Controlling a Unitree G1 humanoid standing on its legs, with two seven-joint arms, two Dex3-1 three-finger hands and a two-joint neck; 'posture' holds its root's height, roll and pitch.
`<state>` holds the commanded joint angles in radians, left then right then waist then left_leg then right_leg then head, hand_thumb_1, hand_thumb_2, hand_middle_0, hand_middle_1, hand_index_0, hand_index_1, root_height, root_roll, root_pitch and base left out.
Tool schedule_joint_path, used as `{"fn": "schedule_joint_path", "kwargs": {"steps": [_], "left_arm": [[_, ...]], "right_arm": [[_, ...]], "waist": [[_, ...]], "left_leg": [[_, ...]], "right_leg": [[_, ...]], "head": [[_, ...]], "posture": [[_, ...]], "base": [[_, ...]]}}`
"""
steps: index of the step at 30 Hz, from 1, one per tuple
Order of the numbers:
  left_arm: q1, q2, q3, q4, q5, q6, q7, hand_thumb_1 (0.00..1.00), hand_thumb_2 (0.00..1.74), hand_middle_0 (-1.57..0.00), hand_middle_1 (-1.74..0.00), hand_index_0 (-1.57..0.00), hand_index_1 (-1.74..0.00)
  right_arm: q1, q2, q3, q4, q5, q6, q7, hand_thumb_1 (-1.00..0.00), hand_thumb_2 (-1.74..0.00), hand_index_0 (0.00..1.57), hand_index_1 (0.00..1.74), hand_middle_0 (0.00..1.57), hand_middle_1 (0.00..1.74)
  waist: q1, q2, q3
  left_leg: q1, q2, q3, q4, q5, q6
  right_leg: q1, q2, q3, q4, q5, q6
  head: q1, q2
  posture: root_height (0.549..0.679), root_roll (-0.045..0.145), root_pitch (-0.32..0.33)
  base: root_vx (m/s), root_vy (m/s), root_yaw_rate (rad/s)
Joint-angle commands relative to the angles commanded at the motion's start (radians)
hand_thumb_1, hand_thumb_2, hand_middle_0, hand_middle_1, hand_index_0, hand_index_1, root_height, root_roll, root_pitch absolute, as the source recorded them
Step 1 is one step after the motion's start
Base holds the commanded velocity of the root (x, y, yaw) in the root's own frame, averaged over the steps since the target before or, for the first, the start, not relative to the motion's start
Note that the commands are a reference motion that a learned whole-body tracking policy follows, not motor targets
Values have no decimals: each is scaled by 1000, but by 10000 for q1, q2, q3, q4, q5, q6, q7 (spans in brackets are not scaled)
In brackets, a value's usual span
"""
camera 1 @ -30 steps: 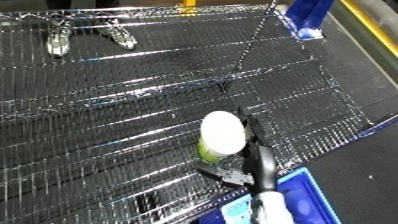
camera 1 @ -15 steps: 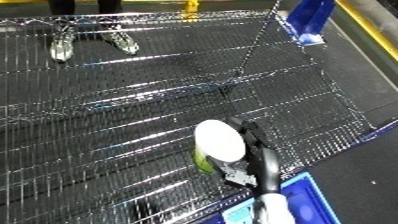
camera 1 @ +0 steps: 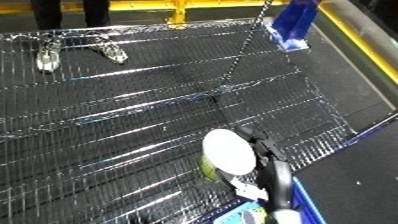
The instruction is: Pick up the object and place it into the box
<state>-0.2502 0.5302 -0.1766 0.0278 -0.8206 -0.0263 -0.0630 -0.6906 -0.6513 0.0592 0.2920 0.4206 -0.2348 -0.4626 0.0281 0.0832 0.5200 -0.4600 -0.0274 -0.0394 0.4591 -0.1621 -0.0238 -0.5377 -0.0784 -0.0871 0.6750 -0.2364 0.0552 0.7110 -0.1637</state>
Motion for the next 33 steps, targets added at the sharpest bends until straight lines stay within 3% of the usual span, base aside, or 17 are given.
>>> {"fn": "schedule_joint_path", "kwargs": {"steps": [8, 16, 22, 33], "left_arm": [[175, -381, 305, 232, 215, -25, -146, 1000, 1740, -1570, -1740, -1570, -1740], [381, -733, 557, 456, 376, -163, -411, 1000, 1740, -1570, -1740, -1570, -1740], [511, -906, 608, 663, 350, -338, -592, 1000, 1740, -1570, -1740, -1570, -1740], [874, -1365, 606, 1095, 174, -713, -605, 1000, 1740, -1570, -1740, -1570, -1740]], "right_arm": [[1681, 558, -759, -1617, -126, 55, 80, -600, -1044, 942, 1044, 942, 1044], [2772, 666, -1389, -2250, -164, 12, 212, -600, -1044, 942, 1044, 942, 1044], [3348, 656, -1778, -2412, -125, -7, 188, -600, -1044, 942, 1044, 942, 1044], [4945, 781, -2559, -2266, 267, -160, 383, -600, -1044, 942, 1044, 942, 1044]], "waist": [[-509, -308, 0], [-893, -344, -34], [-1157, -246, -258], [-1866, 103, -719]], "left_leg": [[1149, 245, 165, -139, -142, -87], [2048, 466, 396, -353, -190, -201], [2516, 558, 577, -700, -157, -248], [3351, 667, 1038, -1377, -96, -335]], "right_leg": [[1142, -11, 165, -494, 55, 29], [2019, -51, 311, -963, 103, 9], [2371, -40, 455, -1261, 125, 23], [2845, -96, 768, -1903, 270, 132]], "head": [[45, -706], [614, -1068], [1202, -1263], [2235, -2151]], "posture": [[658, 61, 88], [663, 65, 40], [666, 65, 29], [670, 68, 20]], "base": [[-1, 42, -115], [-7, 53, -98], [-15, 63, -89], [-2, 96, -148]]}}
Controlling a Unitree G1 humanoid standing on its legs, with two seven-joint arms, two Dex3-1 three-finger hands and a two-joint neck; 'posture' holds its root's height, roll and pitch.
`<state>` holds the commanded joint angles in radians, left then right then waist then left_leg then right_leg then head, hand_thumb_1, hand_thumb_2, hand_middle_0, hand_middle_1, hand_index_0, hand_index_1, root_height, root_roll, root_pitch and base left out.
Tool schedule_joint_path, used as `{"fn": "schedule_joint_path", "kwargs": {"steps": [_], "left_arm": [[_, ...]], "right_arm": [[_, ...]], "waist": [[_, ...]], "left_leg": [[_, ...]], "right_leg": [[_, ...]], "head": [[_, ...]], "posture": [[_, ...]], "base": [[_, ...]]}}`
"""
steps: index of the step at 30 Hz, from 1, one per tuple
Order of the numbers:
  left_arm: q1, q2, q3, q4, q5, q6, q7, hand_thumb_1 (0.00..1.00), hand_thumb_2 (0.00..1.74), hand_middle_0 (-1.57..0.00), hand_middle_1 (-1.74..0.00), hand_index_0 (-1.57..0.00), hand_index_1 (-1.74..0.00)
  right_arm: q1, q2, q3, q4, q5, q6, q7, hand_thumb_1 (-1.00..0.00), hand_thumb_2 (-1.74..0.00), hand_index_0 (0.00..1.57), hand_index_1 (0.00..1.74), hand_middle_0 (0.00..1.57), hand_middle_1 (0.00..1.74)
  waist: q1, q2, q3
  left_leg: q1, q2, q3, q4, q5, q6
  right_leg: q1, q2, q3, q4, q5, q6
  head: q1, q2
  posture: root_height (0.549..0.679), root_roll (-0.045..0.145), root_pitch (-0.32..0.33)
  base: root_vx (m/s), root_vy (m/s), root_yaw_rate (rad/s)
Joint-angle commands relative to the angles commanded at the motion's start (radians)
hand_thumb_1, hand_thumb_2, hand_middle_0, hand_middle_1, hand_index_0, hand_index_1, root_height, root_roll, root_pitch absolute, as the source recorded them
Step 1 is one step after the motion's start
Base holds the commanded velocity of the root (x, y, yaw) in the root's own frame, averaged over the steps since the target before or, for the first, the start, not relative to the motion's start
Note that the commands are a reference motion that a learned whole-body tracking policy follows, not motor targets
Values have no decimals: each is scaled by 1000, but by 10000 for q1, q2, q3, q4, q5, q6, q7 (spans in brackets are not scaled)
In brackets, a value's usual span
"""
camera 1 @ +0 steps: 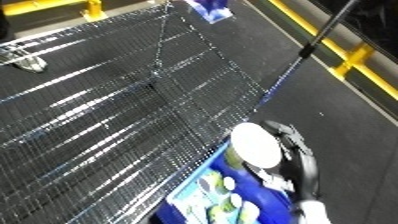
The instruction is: Pick up the object and place it into the box
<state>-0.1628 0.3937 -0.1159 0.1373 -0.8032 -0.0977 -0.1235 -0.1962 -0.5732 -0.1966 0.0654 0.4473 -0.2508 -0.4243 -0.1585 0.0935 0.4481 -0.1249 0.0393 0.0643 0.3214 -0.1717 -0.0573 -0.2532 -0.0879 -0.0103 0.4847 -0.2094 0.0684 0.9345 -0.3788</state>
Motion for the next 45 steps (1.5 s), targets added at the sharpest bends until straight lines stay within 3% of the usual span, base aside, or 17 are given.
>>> {"fn": "schedule_joint_path", "kwargs": {"steps": [5, 17, 25, 32, 40, 45], "left_arm": [[150, -138, -47, 164, -104, -178, -47, 1000, 1740, -1570, -1740, -1570, -1740], [113, -357, -170, 384, -156, -180, -42, 1000, 1740, -1570, -1740, -1570, -1740], [67, -428, -246, 373, -222, -290, 55, 1000, 1740, -1570, -1740, -1570, -1740], [60, -491, -229, 320, -364, -55, 141, 1000, 1740, -1570, -1740, -1570, -1740], [312, -707, -264, 397, -1117, 353, -157, 1000, 1740, -1570, -1740, -1570, -1740], [371, -636, -142, 274, -1237, 515, -240, 1000, 1740, -1570, -1740, -1570, -1740]], "right_arm": [[600, 29, -312, 298, 420, -181, 190, -600, -1044, 942, 1044, 942, 1044], [1212, 344, -326, 1080, 1252, -773, 883, 0, 0, 0, 0, 0, 0], [1238, 442, -164, 964, 1265, -845, 1037, 0, 0, 0, 0, 0, 0], [1173, 656, 123, 632, 1214, -818, 1152, 0, 0, 0, 0, 0, 0], [1139, 986, 822, 125, 763, -485, 1756, 0, 0, 0, 0, 0, 0], [1099, 1338, 1441, -232, 872, -292, 2259, 0, 0, 0, 0, 0, 0]], "waist": [[-255, 171, -135], [-582, 392, -349], [-595, 441, -272], [-454, 361, -195], [-53, 29, -217], [315, -304, -222]], "left_leg": [[273, -30, 190, -145, -37, -16], [720, -88, 373, -362, -89, -23], [784, -116, 376, -600, 47, -33], [649, -108, 274, -518, 88, -43], [603, -91, -19, -326, 67, -57], [570, -62, -278, -231, 68, -25]], "right_leg": [[165, -14, 118, -228, 48, 30], [460, -31, 269, -568, 111, 77], [434, -17, 309, -667, 130, 96], [370, -8, 247, -573, 94, 45], [597, -35, 86, -518, 9, -60], [812, 5, -125, -461, -78, -133]], "head": [[58, -191], [22, -540], [-664, -393], [-1171, -698], [-3050, -1351], [-4494, -1813]], "posture": [[672, 72, 17], [674, 77, 6], [674, 78, 10], [673, 80, 10], [673, 81, -5], [673, 77, -18]], "base": [[-4, 76, -132], [-8, 36, -56], [-26, 12, 29], [-20, -12, 76], [25, -46, 119], [22, -97, 177]]}}
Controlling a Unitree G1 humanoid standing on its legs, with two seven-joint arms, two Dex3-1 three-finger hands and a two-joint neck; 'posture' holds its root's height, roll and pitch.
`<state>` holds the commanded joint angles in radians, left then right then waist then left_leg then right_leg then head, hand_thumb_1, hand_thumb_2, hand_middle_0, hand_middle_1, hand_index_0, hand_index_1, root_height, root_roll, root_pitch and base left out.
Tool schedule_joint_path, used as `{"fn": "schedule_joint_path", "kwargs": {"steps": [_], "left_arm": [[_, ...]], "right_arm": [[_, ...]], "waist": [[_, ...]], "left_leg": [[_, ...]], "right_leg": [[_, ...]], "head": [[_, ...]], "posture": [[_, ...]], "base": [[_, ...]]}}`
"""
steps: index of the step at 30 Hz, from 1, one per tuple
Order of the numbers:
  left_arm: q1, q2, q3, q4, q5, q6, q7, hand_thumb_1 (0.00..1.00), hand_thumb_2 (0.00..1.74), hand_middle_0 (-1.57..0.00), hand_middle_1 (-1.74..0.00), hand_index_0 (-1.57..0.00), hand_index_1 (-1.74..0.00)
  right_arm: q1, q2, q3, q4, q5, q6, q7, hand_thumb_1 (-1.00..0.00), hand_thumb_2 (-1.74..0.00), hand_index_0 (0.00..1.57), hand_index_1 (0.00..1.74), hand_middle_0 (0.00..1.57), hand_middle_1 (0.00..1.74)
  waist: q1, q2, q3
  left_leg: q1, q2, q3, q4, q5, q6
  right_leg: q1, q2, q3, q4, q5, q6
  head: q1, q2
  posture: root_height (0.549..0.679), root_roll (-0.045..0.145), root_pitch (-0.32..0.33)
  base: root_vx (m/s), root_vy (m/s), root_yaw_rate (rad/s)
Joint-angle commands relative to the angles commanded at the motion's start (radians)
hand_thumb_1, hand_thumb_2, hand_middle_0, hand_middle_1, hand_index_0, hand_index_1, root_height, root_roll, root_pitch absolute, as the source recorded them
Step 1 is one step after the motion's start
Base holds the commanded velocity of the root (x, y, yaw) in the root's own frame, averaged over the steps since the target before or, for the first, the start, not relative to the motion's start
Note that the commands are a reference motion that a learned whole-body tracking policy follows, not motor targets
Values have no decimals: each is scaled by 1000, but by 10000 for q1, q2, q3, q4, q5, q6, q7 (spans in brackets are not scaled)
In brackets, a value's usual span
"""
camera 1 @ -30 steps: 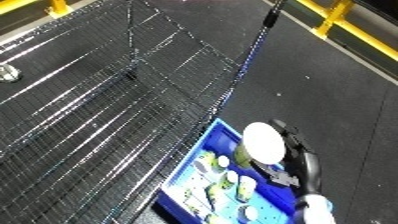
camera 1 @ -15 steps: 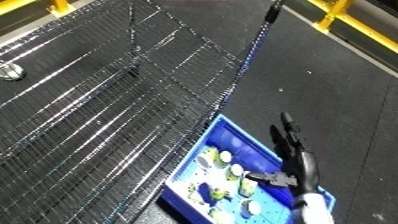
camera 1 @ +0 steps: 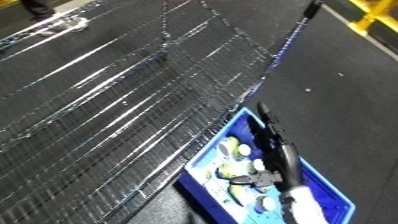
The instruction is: Pick up the object and place it into the box
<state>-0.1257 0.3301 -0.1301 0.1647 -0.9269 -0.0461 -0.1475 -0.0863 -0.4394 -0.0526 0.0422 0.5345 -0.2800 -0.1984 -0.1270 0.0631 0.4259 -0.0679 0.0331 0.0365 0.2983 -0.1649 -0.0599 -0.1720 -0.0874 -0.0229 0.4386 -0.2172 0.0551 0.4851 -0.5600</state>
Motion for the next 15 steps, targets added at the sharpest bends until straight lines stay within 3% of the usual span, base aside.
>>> {"fn": "schedule_joint_path", "kwargs": {"steps": [3, 8, 15], "left_arm": [[16, 149, 104, 32, 444, 128, -56, 1000, 1740, -1570, -1740, -1570, -1740], [10, 303, 239, 33, 676, 466, -199, 1000, 1740, -1570, -1740, -1570, -1740], [153, 279, 419, 107, 565, 587, -308, 1000, 1740, -1570, -1740, -1570, -1740]], "right_arm": [[-14, 247, 384, -135, 260, 180, 559, 0, 0, 0, 0, 0, 0], [-77, 377, 902, -182, 53, 457, 1001, 0, 0, 0, 0, 0, 0], [-231, 573, 1346, -68, -116, 563, 1261, 0, 0, 0, 0, 0, 0]], "waist": [[232, -217, -21], [626, -452, -97], [1108, -666, -190]], "left_leg": [[-41, 19, -163, 73, 4, 14], [-35, 15, -420, 72, 95, 1], [109, 11, -722, -190, 360, -84]], "right_leg": [[143, 57, -156, 73, -77, -41], [458, 156, -401, 70, -175, -95], [960, 265, -701, -205, -196, -116]], "head": [[-685, -226], [-1883, -660], [-3511, -880]], "posture": [[673, 73, -26], [672, 66, -41], [673, 60, -57]], "base": [[32, -115, 199], [54, -84, 199], [48, -56, 199]]}}
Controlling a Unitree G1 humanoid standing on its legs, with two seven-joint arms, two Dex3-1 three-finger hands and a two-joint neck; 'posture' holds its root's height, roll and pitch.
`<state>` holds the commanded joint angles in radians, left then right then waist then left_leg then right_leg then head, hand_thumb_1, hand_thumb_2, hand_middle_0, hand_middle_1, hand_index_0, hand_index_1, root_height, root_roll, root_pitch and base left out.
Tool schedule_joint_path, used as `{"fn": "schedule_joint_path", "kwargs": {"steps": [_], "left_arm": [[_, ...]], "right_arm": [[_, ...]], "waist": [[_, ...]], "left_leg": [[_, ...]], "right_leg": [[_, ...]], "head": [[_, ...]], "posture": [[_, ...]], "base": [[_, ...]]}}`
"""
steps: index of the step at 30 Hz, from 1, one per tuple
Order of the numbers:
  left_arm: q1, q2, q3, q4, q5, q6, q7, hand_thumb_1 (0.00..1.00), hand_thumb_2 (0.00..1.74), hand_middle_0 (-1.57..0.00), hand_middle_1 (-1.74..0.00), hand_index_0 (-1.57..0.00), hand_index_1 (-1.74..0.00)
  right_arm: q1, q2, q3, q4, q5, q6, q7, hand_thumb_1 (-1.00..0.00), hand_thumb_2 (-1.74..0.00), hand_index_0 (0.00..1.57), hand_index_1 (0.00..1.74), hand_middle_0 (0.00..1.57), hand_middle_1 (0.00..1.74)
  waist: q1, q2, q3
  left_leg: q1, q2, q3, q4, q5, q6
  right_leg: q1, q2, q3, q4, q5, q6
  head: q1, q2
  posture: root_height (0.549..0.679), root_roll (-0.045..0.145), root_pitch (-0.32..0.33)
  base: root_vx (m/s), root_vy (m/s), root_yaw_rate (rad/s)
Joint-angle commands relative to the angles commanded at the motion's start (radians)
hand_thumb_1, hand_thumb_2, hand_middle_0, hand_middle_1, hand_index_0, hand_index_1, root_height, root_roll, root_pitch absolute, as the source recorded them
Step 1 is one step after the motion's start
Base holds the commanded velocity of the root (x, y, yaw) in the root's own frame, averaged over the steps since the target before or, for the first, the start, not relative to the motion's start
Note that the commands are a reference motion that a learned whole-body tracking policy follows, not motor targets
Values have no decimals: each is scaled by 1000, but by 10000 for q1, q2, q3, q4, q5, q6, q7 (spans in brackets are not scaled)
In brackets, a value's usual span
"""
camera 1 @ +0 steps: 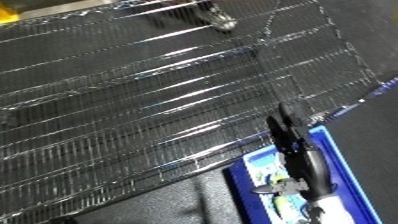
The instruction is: Pick up the object and place it into the box
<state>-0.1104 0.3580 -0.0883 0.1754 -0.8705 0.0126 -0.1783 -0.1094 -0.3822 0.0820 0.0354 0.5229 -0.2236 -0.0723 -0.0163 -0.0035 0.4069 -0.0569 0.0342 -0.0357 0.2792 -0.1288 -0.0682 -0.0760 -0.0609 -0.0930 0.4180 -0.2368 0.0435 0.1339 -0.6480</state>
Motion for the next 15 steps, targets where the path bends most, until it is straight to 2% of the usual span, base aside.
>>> {"fn": "schedule_joint_path", "kwargs": {"steps": [4, 8, 15], "left_arm": [[13, -41, 76, 112, -78, -41, 42, 1000, 1740, -1570, -1740, -1570, -1740], [26, -73, 144, 211, -89, -2, 46, 1000, 1740, -1570, -1740, -1570, -1740], [82, -67, 111, 247, 25, 77, 44, 1000, 1740, -1570, -1740, -1570, -1740]], "right_arm": [[-92, 92, 164, 72, -78, 80, 12, 0, 0, 0, 0, 0, 0], [-123, 124, 267, 144, -74, 206, -3, 0, 0, 0, 0, 0, 0], [-177, 117, 422, 266, -17, 279, -187, 0, 0, 0, 0, 0, 0]], "waist": [[233, -110, -44], [436, -224, -68], [653, -325, 64]], "left_leg": [[31, 14, -106, -123, 158, -72], [-37, 29, -188, -62, 227, -123], [-235, 34, -318, 217, 311, -176]], "right_leg": [[220, 48, -163, -105, -26, -9], [376, 77, -298, -75, -86, -39], [474, 67, -416, 117, -135, -64]], "head": [[-699, -26], [-1036, -190], [-1146, -491]], "posture": [[673, 57, -65], [673, 57, -75], [672, 58, -92]], "base": [[35, -33, 180], [48, -26, 155], [46, -5, 100]]}}
